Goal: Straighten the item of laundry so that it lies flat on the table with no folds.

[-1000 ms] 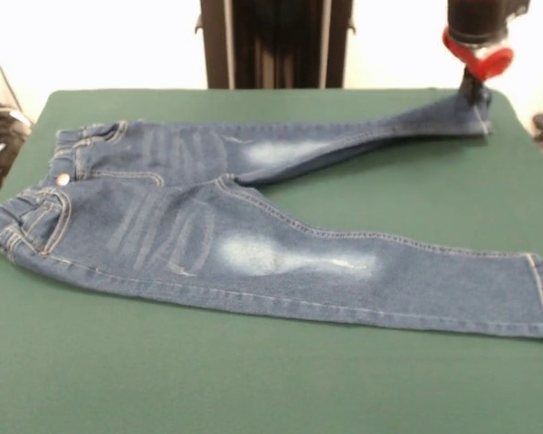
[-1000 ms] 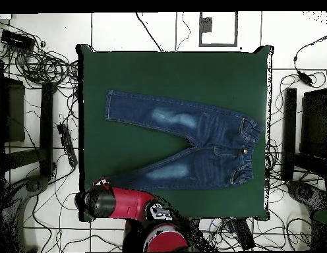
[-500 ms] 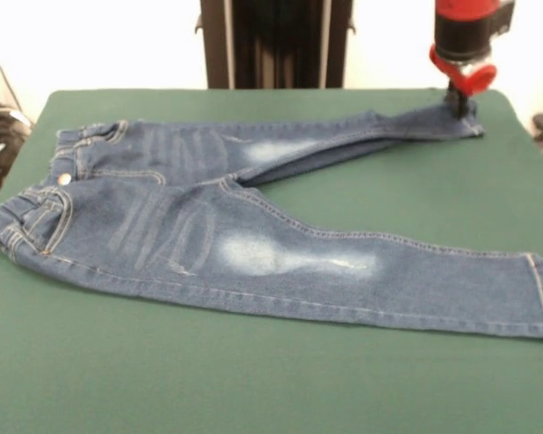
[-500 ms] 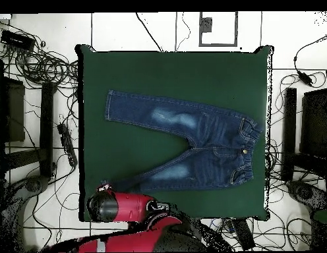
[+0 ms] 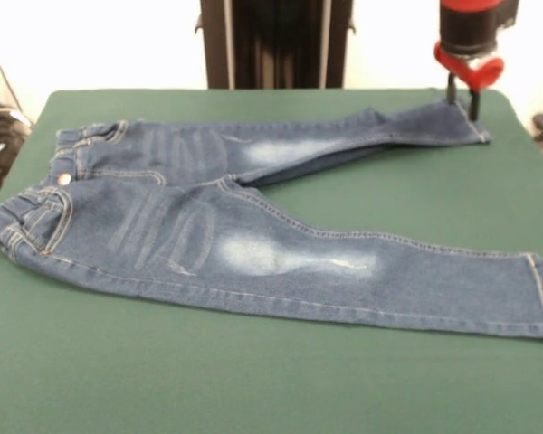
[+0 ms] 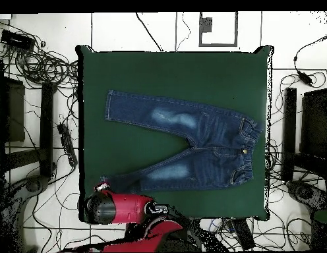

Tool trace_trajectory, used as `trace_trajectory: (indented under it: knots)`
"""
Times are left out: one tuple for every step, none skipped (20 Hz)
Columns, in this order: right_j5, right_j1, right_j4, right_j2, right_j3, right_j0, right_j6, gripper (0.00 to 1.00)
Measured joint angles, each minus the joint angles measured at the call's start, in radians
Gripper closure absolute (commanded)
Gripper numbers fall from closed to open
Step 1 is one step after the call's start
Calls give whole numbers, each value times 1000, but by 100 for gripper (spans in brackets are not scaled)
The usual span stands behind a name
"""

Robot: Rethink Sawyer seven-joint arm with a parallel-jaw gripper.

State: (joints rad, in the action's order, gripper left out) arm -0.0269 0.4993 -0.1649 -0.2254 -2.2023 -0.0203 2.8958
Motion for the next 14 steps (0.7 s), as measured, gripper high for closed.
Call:
trace_trajectory:
  knots:
    - [3, 13, -5, -4, 0, 0, 0, 0]
    - [8, 27, -11, -10, 0, -1, 0, 0]
    - [18, 53, -25, -18, 0, -3, 0, 0]
    - [31, 84, -44, -19, 1, -14, 0, 0]
    - [33, 92, -50, -18, 2, -19, 0, 0]
    - [34, 99, -57, -16, 7, -28, 0, 0]
    - [35, 106, -64, -14, 11, -37, 0, 0]
    - [35, 106, -71, -12, 22, -52, 0, 0]
    - [35, 103, -74, -10, 32, -62, 0, 0]
    - [33, 87, -77, -7, 54, -77, 0, 0]
    - [32, 80, -77, -6, 64, -83, 0, 0]
    - [27, 61, -77, -3, 87, -95, 0, 0]
    - [24, 51, -77, -1, 98, -100, 0, 0]
    - [20, 33, -77, 4, 118, -109, 0, 0]
